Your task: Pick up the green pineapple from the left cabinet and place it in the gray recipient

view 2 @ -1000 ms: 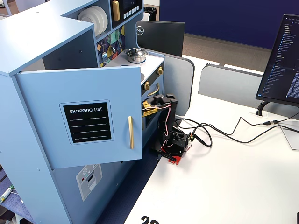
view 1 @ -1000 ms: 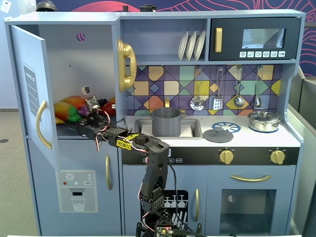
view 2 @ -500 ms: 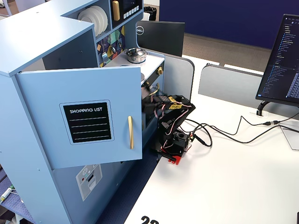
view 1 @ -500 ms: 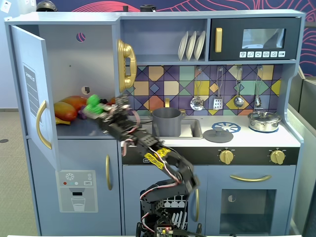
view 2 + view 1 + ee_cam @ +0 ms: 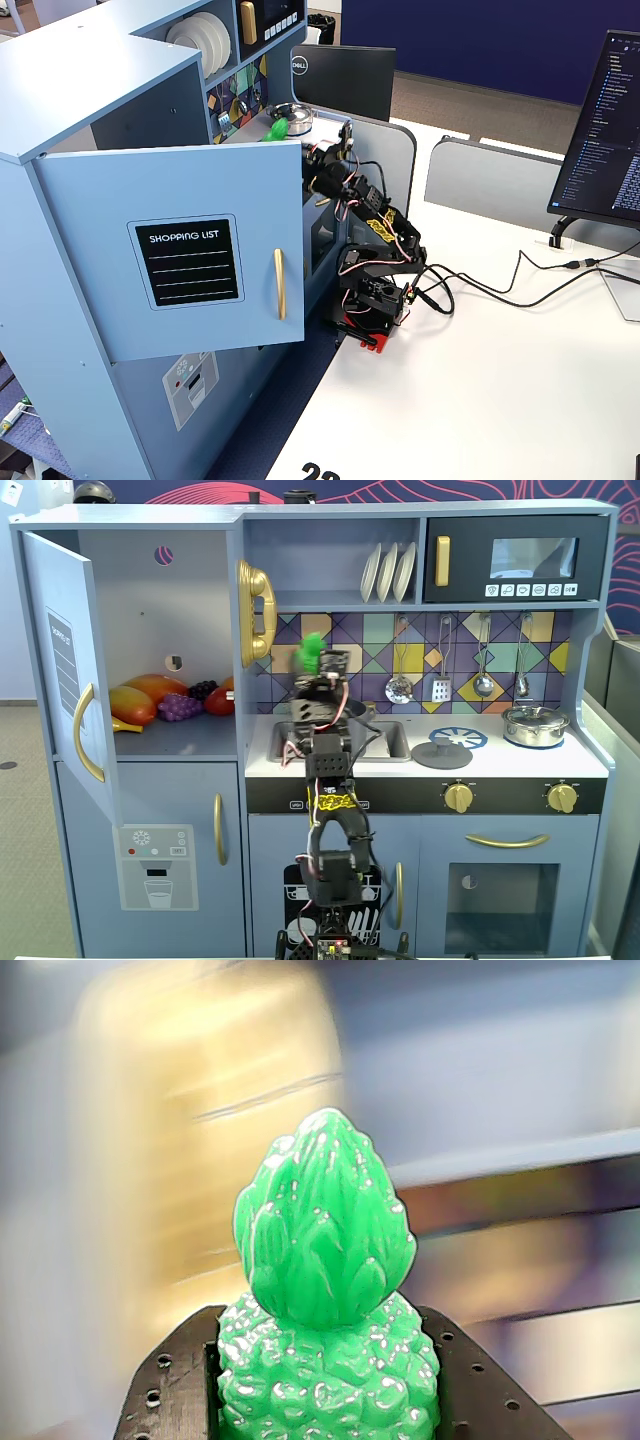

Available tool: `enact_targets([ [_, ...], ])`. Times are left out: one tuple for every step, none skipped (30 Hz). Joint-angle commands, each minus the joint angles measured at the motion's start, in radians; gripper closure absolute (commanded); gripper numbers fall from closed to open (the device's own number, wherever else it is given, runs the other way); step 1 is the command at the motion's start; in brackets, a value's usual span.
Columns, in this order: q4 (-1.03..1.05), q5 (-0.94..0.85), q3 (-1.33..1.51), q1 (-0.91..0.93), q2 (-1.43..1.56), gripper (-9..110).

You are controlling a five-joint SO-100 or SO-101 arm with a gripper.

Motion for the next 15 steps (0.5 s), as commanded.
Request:
enact_targets([
  [0.012, 0.018, -0.077, 0.098, -0.115, 102],
  [0.023, 0.0, -0.081, 0.1, -0.152, 102],
  [0.026, -0.014, -0.089, 0.1, -0.193, 102],
  [0.026, -0.038, -0.106, 0.103, -0.244, 102],
  [0.023, -0.058, -0.127, 0.103, -0.298, 102],
  [0.017, -0.069, -0.153, 0.106, -0.354, 102],
  [0.002, -0.084, -0.179, 0.107, -0.408, 102],
  [-0.005, -0.106, -0.202, 0.107, -0.453, 102],
  [-0.005, -0.127, -0.227, 0.104, -0.497, 102],
  [0.002, -0.144, -0.259, 0.097, -0.537, 102],
  [0.014, -0.16, -0.288, 0.091, -0.569, 102],
  [0.025, -0.178, -0.314, 0.084, -0.6, 102],
  [0.026, -0.19, -0.337, 0.081, -0.63, 102],
  [0.026, -0.204, -0.354, 0.081, -0.657, 102],
  [0.026, -0.215, -0.37, 0.081, -0.68, 102],
])
